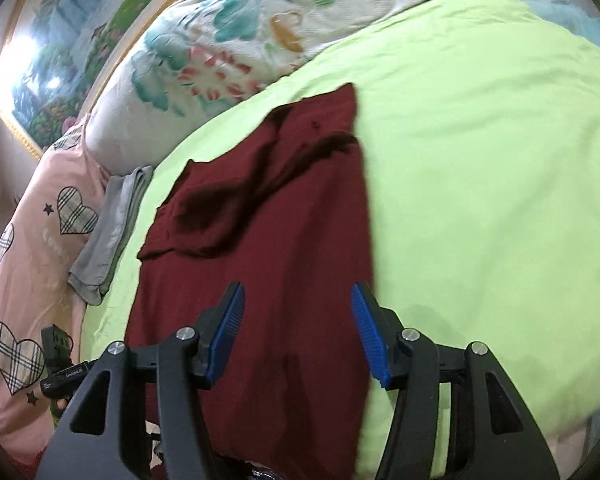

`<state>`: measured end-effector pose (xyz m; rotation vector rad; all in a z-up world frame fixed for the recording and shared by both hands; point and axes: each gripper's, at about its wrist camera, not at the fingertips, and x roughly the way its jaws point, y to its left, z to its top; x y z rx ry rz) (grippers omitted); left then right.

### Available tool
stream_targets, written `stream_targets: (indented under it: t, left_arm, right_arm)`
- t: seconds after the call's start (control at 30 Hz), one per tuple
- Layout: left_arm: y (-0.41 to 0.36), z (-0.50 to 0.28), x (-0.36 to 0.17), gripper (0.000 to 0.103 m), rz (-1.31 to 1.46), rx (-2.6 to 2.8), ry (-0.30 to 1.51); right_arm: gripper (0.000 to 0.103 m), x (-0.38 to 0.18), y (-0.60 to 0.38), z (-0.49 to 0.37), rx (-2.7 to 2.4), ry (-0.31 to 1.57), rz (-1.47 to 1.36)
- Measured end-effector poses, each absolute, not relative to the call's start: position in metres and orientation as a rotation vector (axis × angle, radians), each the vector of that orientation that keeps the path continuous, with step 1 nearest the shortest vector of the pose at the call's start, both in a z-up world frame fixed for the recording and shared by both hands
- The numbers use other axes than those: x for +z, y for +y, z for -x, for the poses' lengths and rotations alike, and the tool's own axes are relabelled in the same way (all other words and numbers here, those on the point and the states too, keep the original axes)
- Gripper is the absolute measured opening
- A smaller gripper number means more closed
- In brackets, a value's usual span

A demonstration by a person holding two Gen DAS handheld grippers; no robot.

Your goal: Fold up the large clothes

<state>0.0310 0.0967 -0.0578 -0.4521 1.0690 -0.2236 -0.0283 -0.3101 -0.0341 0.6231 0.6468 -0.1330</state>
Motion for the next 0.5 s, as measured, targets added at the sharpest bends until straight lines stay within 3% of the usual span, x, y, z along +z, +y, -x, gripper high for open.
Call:
stream_targets:
  t: [0.03, 0.07, 0.13, 0.2, 0.23, 0.27, 0.3, 0.5]
  left_arm:
    - [0.091, -0.031, -0.059, 0.059, 0.431, -0.234, 1.067]
    - [0.086, -0.033, -0.059, 0.038, 0.413, -0.241, 1.066]
    - [0.079, -0.038, -0.065, 0.007, 0.391, -0.263, 1.091]
    - [0.076, -0.036, -0.064, 0.006, 0.383, -0.270, 1.075]
    - [0.075, -0.033, -0.059, 0.006, 0.364, -0.268, 1.062]
    - [0.076, -0.029, -0.054, 0.005, 0.355, -0.267, 1.046]
    - [0.080, -0.024, -0.047, 0.005, 0.359, -0.267, 1.024]
    - [0.114, -0.011, -0.041, 0.005, 0.421, -0.240, 0.990]
  right_arm:
    - [0.056, -0.038, -0.310, 0.030, -0.144, 0.662, -0.617]
    - [0.056, -0.042, -0.310, 0.031, -0.151, 0.680, -0.613]
    - [0.056, -0.052, -0.306, 0.029, -0.130, 0.716, -0.620]
    - [0.056, -0.057, -0.301, 0.025, -0.118, 0.731, -0.604]
    - [0.042, -0.057, -0.298, 0.024, -0.124, 0.732, -0.582]
    - [0.021, -0.058, -0.299, 0.024, -0.129, 0.738, -0.578]
    - [0.010, -0.059, -0.301, 0.024, -0.124, 0.748, -0.598]
    - [0.011, -0.070, -0.324, 0.046, -0.086, 0.687, -0.733]
